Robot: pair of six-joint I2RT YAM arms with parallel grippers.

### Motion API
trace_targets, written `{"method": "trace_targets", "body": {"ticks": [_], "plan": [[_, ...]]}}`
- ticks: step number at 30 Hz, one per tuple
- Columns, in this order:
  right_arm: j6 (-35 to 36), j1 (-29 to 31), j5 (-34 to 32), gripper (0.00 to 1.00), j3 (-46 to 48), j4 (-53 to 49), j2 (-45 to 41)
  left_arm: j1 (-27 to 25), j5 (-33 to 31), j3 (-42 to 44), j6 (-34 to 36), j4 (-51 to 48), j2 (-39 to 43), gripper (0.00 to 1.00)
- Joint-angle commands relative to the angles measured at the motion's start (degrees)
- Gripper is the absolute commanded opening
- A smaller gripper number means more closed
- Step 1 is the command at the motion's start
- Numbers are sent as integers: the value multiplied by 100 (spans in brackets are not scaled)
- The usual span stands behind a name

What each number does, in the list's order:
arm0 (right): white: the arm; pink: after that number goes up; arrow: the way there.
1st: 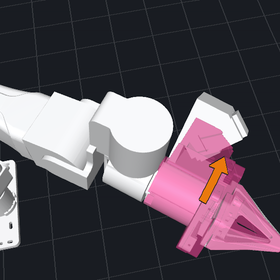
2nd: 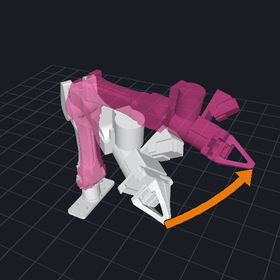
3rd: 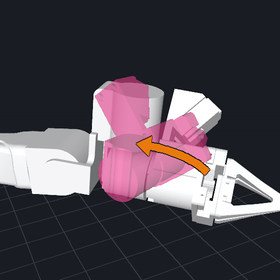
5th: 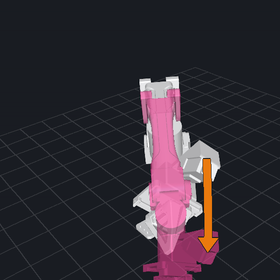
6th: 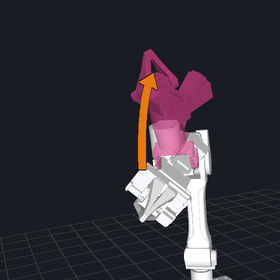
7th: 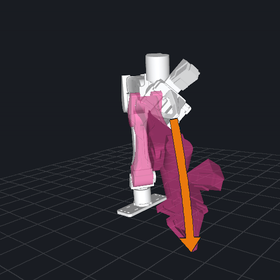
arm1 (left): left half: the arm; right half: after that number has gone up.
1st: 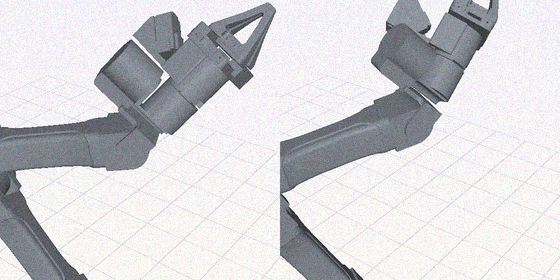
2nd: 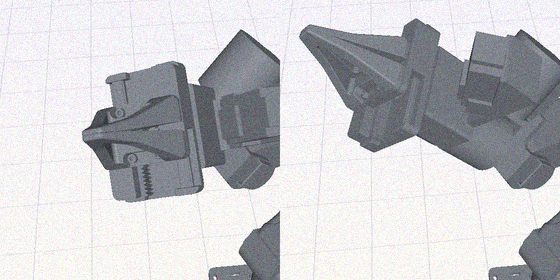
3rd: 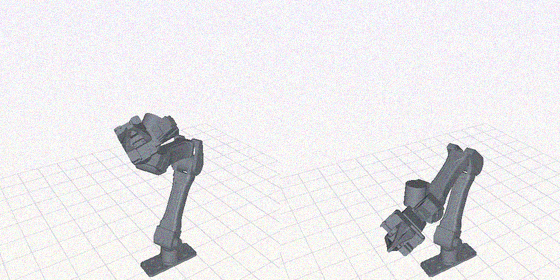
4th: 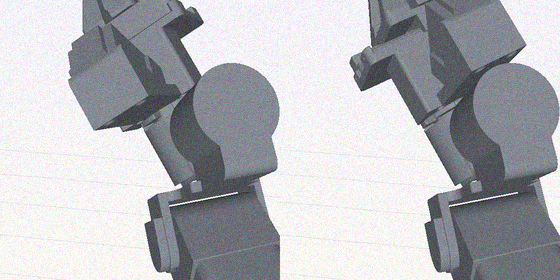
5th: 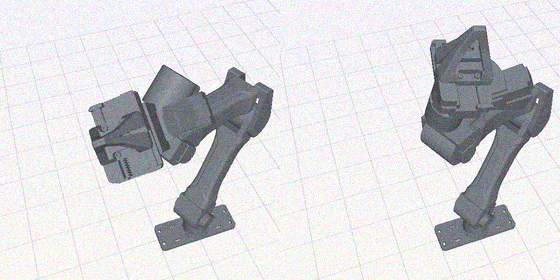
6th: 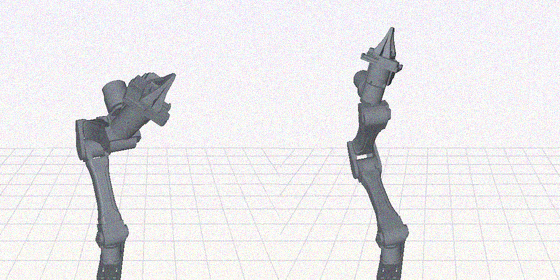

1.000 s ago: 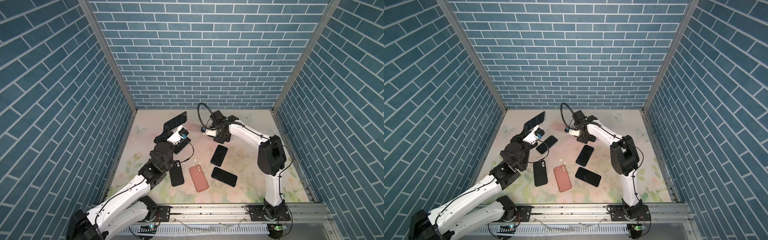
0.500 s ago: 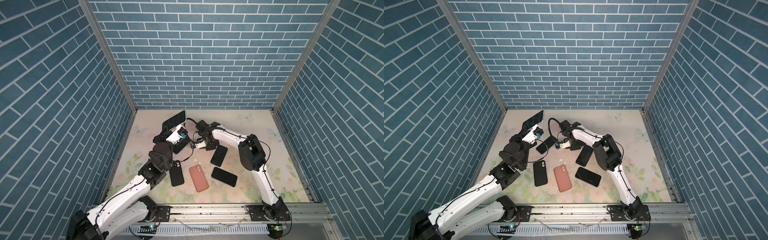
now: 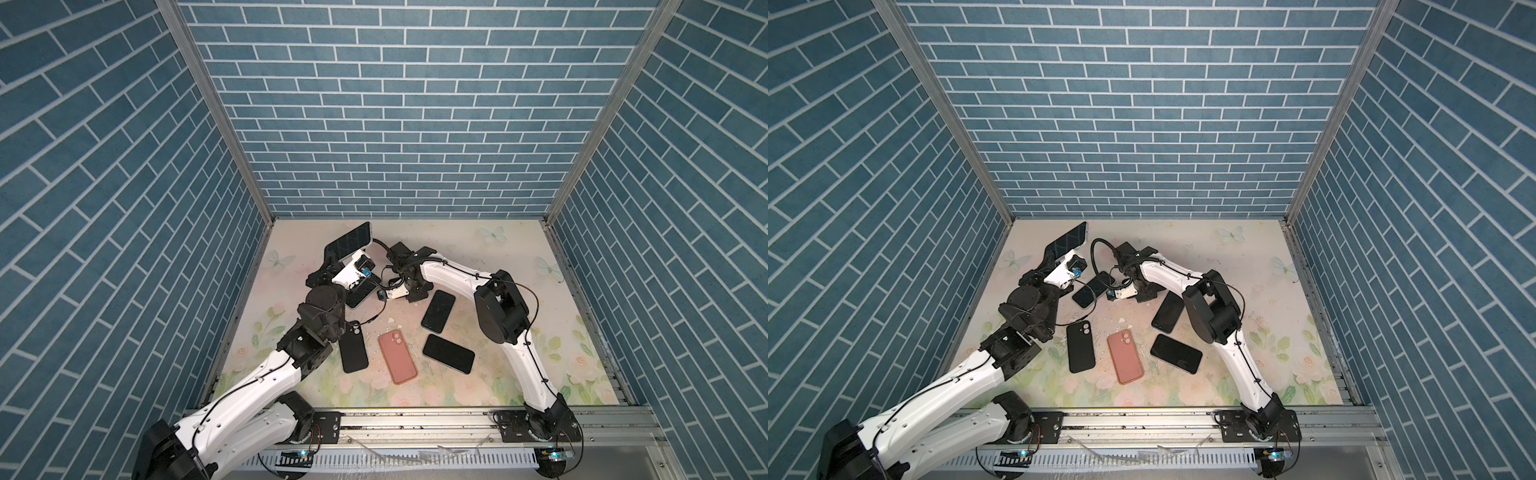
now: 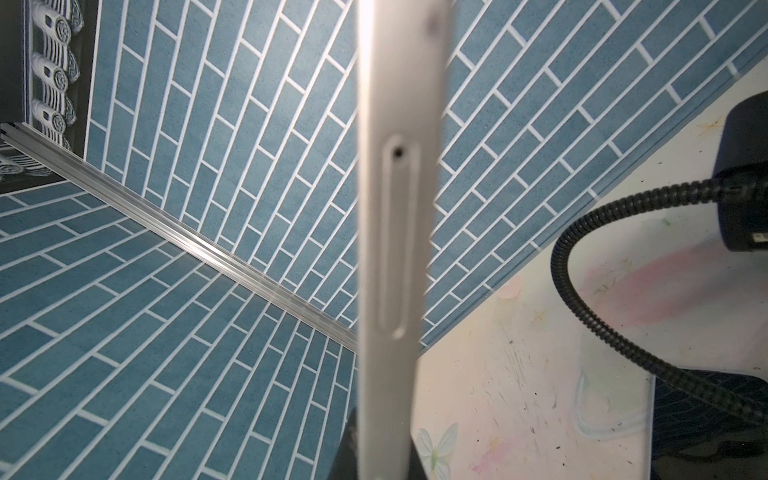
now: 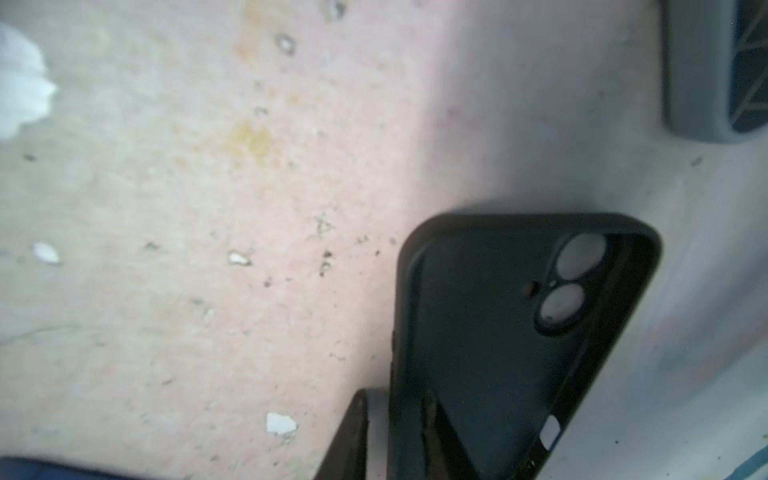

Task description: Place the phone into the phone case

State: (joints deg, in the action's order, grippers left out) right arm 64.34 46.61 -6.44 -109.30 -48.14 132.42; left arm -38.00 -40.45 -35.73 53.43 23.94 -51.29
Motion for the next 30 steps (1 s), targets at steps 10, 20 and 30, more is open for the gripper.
{"method": "trace_targets", "body": {"ticks": [10,20,30], "plan": [[-721,-192,557,41,2276,2189,-2969,38,428,-263,-481,-304,133,0],[-6483,-1901,1362,52,4086,4202,-5566,-23,884,-771,-829,-820,-679,0],[-10445,-3152,5454,68,3138,3091,-4886,9,3764,-989,-1111,-1529,-918,0]]}}
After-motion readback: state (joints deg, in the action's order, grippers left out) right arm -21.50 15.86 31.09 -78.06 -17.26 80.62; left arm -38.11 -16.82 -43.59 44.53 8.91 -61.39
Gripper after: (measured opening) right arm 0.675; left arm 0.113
